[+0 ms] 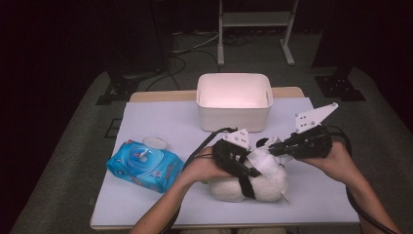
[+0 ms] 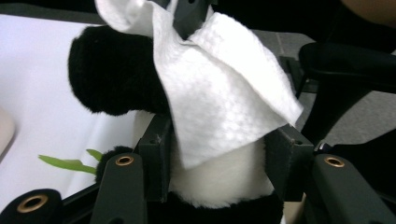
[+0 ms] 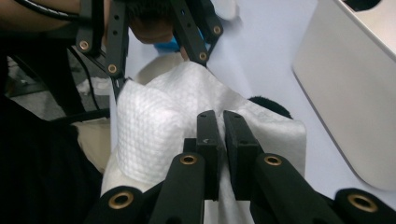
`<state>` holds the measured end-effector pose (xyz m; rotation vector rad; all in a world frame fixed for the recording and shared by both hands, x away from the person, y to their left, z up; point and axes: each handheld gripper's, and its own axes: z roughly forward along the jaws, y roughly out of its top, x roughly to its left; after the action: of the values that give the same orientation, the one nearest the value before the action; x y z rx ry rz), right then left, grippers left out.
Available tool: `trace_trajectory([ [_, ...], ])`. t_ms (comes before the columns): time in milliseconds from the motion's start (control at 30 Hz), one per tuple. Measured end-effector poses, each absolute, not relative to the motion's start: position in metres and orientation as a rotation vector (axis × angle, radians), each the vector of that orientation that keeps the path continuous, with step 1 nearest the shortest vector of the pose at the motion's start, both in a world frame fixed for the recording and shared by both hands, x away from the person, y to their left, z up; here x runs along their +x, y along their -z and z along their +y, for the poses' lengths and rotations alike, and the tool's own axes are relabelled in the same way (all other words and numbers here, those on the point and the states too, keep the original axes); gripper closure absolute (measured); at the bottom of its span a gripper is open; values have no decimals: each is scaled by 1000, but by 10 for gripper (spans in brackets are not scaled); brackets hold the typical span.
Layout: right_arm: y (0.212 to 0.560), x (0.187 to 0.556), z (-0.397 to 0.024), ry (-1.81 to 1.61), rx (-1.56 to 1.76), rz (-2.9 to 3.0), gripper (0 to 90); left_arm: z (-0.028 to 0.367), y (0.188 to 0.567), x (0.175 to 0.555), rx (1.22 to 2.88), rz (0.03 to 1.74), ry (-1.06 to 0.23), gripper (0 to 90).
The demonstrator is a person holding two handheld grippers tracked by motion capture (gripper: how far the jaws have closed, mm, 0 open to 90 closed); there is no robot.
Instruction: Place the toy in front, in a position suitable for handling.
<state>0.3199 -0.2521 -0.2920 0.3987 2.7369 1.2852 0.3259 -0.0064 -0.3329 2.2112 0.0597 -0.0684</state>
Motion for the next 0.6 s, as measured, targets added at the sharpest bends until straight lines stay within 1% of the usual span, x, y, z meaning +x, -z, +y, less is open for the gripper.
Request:
trace_trajectory([
  [67,296,319,-257,-1298,417,2742,851,-9,335,326,2211,55,70,489],
  [133,301,318,-264,-1303,447,2751,851,-13,338,324,2217,27,116,490],
  [267,307,322,-272,-1338,509,2728,847,-19,338,322,2238,19,82,486],
  [433,310,317,-274,-1314,486,2752,848,-20,339,330,2235,96,57,470],
  [533,314,311,-272,-1276,483,2768,848,-24,341,330,2240,83,72,465],
  [600,314,311,-268,-1291,465,2775,847,-34,342,326,2267,57,63,456],
])
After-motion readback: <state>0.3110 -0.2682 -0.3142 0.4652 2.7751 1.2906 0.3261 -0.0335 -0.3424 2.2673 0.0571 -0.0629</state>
